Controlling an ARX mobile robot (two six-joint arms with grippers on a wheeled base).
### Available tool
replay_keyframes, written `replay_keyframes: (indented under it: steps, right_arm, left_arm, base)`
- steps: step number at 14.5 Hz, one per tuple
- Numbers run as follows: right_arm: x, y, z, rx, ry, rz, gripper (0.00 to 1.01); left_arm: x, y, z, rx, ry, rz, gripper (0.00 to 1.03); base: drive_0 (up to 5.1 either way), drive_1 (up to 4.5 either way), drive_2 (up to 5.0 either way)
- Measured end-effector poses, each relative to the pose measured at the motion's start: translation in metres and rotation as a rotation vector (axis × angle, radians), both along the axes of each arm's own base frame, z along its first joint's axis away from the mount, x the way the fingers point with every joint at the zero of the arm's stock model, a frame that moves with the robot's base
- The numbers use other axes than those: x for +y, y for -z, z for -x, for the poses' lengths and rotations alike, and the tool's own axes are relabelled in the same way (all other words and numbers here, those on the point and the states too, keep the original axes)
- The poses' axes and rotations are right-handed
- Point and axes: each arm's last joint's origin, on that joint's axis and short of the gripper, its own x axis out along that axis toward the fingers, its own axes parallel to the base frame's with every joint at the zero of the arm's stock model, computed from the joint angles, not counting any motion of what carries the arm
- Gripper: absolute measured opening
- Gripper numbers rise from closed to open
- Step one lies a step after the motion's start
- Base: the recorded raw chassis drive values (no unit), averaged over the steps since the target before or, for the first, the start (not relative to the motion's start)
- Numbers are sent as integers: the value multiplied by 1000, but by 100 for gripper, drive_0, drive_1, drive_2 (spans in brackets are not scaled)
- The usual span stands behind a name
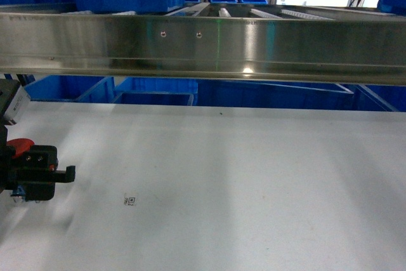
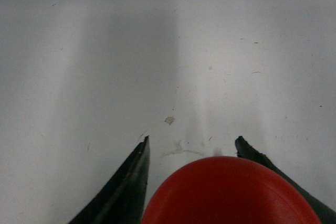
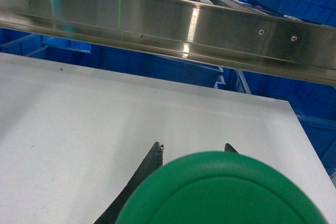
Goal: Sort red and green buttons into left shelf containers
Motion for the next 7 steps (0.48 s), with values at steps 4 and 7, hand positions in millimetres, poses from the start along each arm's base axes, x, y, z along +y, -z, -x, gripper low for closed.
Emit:
replay_keyframes:
  steps: [4,7]
  right_arm:
    - [0,0,0,0,0,0,27]
    - [0,0,0,0,0,0,27]
  left_arm:
    - [-2,0,1,9,0,4,27]
    - [-9,-38,-5,-97,68,24,27]
  base:
    - [0,0,0]
    - [0,0,0]
